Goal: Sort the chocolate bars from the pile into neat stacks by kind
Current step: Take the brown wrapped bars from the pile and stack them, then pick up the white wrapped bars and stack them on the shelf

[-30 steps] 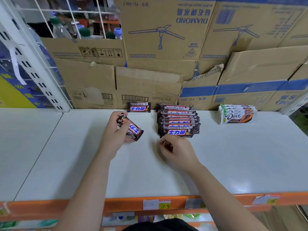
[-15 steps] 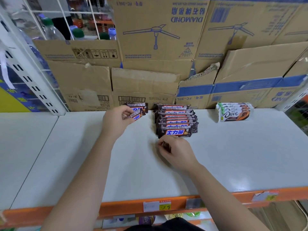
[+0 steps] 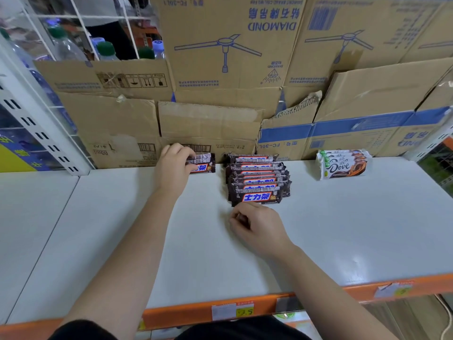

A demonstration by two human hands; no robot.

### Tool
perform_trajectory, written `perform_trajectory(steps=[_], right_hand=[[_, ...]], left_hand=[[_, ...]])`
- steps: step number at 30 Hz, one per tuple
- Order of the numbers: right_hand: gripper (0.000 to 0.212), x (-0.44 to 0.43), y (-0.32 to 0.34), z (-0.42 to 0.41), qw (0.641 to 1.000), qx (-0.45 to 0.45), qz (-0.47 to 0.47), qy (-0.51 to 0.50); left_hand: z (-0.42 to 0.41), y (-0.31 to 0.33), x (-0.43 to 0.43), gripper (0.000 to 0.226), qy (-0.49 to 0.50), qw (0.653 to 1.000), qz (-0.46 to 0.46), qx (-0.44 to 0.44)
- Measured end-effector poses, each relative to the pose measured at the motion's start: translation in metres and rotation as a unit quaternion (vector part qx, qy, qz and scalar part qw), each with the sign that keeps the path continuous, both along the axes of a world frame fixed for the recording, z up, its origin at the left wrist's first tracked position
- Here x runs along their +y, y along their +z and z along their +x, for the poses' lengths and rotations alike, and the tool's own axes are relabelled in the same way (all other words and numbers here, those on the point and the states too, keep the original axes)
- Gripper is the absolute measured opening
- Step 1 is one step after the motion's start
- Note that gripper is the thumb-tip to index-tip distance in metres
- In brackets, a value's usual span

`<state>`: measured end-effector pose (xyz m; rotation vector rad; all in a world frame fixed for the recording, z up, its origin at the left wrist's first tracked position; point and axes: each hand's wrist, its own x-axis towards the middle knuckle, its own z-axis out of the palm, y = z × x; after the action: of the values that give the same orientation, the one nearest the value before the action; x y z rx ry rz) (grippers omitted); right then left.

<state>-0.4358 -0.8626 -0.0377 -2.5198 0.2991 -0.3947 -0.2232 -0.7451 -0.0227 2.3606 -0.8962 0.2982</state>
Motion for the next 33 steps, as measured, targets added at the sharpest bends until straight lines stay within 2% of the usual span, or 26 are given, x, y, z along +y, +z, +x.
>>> perform_trajectory(steps=[10, 14, 19, 23, 29, 33], right_hand=[[0.002, 0.002, 0.007, -0.001, 1.000, 0.014, -0.007, 0.012], [0.005, 0.006, 0.017, 0.005, 0.999, 0.008, 0.001, 0.038], [0.021, 0.027, 0.021, 0.024, 0.992, -0.025, 0.037, 0.122], [0.016, 0.072, 0.025, 0.043, 0.983, -0.033, 0.019, 0.181], [0.020, 0.175, 0.028, 0.069, 0.964, -0.025, 0.008, 0.263], [0.020, 0.266, 0.033, 0.086, 0.960, -0.032, 0.012, 0.277]], left_hand=[[-0.008, -0.004, 0.015, 0.019, 0.028, 0.998, 0.036, -0.042], [-0.027, -0.001, 0.044, 0.016, 0.061, 0.993, 0.089, -0.038], [-0.071, -0.001, 0.102, 0.017, 0.114, 0.987, 0.113, -0.017], [-0.105, 0.001, 0.153, 0.033, 0.179, 0.978, 0.111, -0.009], [-0.131, 0.011, 0.253, 0.029, 0.277, 0.958, 0.070, -0.032], [-0.127, 0.020, 0.339, 0.031, 0.290, 0.955, 0.060, -0.031]])
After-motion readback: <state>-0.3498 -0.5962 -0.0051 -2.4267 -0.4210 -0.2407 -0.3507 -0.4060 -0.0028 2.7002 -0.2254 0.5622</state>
